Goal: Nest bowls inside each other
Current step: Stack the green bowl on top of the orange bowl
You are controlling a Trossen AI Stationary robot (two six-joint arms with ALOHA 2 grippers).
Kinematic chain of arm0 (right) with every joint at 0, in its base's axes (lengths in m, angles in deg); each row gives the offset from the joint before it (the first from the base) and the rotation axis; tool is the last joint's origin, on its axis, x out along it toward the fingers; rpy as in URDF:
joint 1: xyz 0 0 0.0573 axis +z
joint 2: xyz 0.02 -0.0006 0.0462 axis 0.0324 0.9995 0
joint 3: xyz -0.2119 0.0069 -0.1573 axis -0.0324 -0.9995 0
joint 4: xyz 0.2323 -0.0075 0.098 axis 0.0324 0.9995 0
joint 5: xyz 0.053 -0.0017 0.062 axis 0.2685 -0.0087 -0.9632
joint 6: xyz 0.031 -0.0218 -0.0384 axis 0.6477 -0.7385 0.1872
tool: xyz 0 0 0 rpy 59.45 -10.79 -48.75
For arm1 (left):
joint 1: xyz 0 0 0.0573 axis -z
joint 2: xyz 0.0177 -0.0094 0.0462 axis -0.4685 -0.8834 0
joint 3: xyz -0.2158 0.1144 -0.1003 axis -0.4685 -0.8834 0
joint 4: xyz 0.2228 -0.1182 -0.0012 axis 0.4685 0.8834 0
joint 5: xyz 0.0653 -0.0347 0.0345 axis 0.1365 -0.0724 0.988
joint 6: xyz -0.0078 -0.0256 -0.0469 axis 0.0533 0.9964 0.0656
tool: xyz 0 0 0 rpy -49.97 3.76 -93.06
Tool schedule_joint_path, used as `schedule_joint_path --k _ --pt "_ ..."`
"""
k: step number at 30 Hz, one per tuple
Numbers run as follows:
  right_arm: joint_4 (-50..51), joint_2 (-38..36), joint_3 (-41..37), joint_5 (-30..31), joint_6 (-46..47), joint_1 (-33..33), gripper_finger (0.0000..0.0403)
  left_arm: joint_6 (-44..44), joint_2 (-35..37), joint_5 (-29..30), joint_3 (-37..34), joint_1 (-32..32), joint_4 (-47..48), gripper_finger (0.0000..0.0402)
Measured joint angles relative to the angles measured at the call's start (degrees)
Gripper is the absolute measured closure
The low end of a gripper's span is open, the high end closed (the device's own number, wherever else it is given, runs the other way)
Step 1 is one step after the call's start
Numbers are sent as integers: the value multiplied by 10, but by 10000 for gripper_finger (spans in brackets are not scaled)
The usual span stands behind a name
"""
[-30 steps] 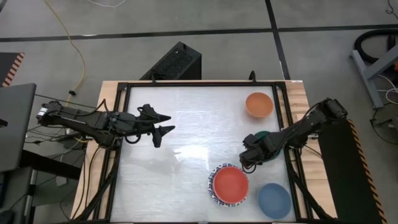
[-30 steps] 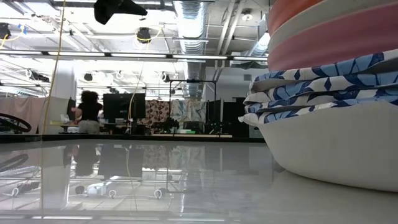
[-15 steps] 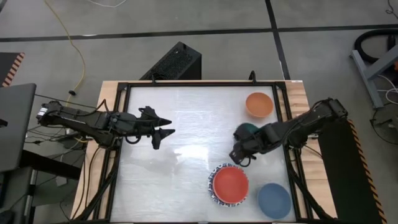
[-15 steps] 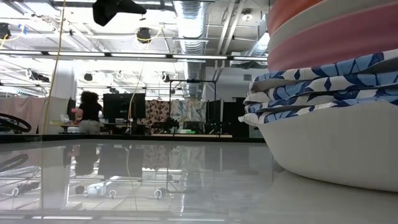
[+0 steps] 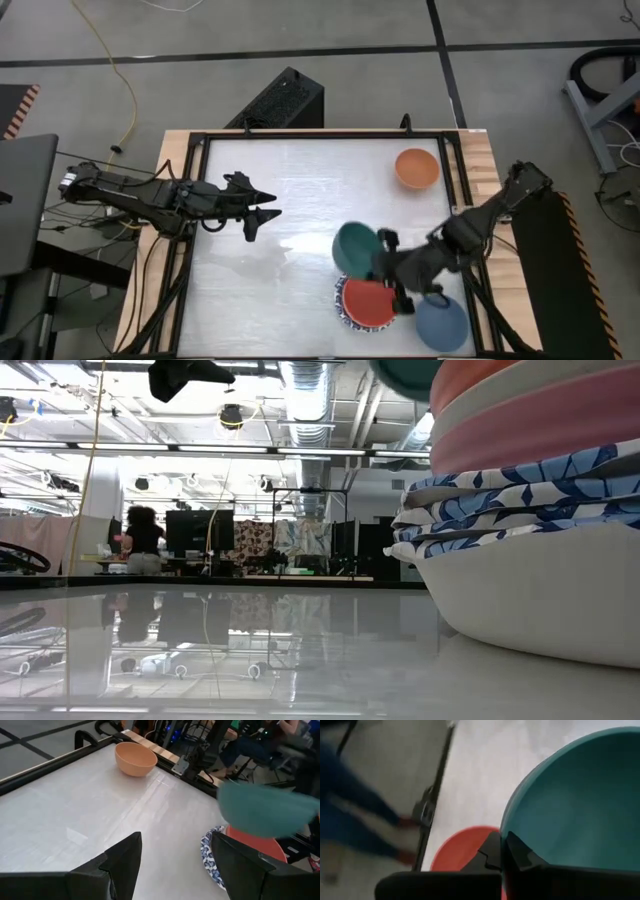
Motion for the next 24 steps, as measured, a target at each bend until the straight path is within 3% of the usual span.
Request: schedule_joint_path --k 4,11,24 --pt "5 37 23 -7 -59 45 396 0 0 0 0 0 1 173" --pt "83 92 49 5 47 92 396 -9 0 4 0 0 3 173" --pt "86 111 52 -7 132 121 392 -11 0 20 0 0 3 173"
